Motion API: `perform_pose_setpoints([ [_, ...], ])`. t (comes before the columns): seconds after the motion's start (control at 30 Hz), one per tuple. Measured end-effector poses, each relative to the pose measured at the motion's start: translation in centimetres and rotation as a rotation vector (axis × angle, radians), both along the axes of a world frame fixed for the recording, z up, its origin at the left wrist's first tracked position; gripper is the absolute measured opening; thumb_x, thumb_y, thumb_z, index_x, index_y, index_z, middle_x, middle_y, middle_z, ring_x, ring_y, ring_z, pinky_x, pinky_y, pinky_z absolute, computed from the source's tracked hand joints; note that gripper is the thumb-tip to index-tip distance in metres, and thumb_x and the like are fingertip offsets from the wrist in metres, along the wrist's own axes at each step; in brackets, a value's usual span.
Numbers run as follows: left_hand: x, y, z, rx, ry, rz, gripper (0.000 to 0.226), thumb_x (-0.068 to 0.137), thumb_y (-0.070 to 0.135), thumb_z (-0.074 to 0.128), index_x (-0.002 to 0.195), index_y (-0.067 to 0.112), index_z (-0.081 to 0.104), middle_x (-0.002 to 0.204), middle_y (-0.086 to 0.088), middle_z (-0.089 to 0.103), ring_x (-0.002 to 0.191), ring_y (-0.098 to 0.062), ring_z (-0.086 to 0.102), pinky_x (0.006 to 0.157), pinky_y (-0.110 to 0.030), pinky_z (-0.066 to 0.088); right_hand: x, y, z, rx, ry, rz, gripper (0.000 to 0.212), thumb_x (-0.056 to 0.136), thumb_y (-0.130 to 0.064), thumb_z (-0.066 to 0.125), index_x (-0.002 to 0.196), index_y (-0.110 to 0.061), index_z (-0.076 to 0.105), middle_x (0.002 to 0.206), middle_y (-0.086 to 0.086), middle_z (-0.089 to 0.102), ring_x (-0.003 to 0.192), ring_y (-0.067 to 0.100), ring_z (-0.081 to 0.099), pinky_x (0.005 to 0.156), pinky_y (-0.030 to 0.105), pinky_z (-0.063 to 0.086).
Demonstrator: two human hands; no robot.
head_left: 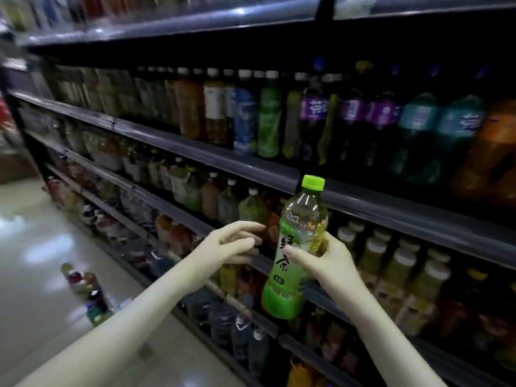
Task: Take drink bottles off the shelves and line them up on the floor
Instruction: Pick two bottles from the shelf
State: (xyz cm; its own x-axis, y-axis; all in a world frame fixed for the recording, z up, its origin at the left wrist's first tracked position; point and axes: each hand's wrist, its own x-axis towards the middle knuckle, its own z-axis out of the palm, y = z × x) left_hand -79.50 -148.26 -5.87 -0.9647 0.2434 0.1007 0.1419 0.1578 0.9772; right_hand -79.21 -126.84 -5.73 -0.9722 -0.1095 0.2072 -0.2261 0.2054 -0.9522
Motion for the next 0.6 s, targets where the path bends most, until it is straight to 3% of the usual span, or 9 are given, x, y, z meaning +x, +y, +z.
perform_pose_setpoints([
  [0.07,-0.4,-4.9,1.1,-0.058,0.003,-0.020,0.038,0.083,0.033,0.061,0.121,0.033,0.060,0.117,0.001,0.066,0.106,-0.013,0.064,0.092,-0.032,0.053,-1.4,-4.8,0.7,-0.023,-0.017,0.036,0.023,0.074,-0.025,0.079,0.093,-0.029,0.068,0.088,-0.017,0.073,0.082,0.001,0.069,0.068,0.017,0.053],
  [0.17,-1.2,-11.3,2.4,-0.105,0.015,-0.030,0.037,0.091,0.027,0.063,0.126,0.036,0.054,0.121,0.004,0.063,0.106,-0.008,0.063,0.085,-0.024,0.053,-3.3,-12.1,1.9,-0.068,-0.029,0.090,0.023,0.075,-0.023,0.079,0.096,-0.027,0.069,0.090,-0.011,0.074,0.086,0.009,0.070,0.068,0.020,0.056],
  [0.27,-2.6,-16.9,3.4,-0.105,0.048,-0.007,0.040,0.092,0.022,0.062,0.128,0.038,0.051,0.123,0.002,0.062,0.107,-0.008,0.063,0.093,-0.031,0.051,-5.1,-18.6,2.8,-0.113,-0.026,0.122,0.025,0.076,-0.021,0.078,0.098,-0.022,0.069,0.089,-0.005,0.075,0.082,0.026,0.070,0.066,0.035,0.059],
  [0.4,-4.7,-22.4,4.0,-0.072,0.046,-0.035,0.046,0.090,0.024,0.064,0.127,0.046,0.046,0.124,0.001,0.060,0.108,-0.009,0.063,0.089,-0.029,0.052,-7.6,-25.0,3.8,-0.161,-0.031,0.200,0.027,0.076,-0.021,0.077,0.103,-0.019,0.069,0.092,-0.004,0.075,0.083,0.012,0.072,0.061,0.020,0.054],
  [0.53,-8.2,-27.1,3.9,-0.087,-0.022,-0.074,0.059,0.081,0.041,0.069,0.119,0.069,0.034,0.128,0.011,0.054,0.113,-0.005,0.059,0.092,-0.028,0.050,-11.3,-30.0,4.6,-0.151,-0.022,0.222,0.029,0.077,-0.027,0.076,0.104,-0.018,0.069,0.096,0.000,0.075,0.086,0.014,0.072,0.073,0.032,0.058],
  [0.6,-10.3,-29.4,3.5,-0.110,-0.030,-0.085,0.066,0.082,0.038,0.071,0.114,0.076,0.028,0.128,0.011,0.055,0.116,-0.005,0.057,0.097,-0.029,0.048,-13.8,-32.6,4.8,-0.134,0.002,0.219,0.029,0.076,-0.030,0.076,0.102,-0.020,0.070,0.097,-0.003,0.075,0.089,0.013,0.071,0.082,0.038,0.056],
])
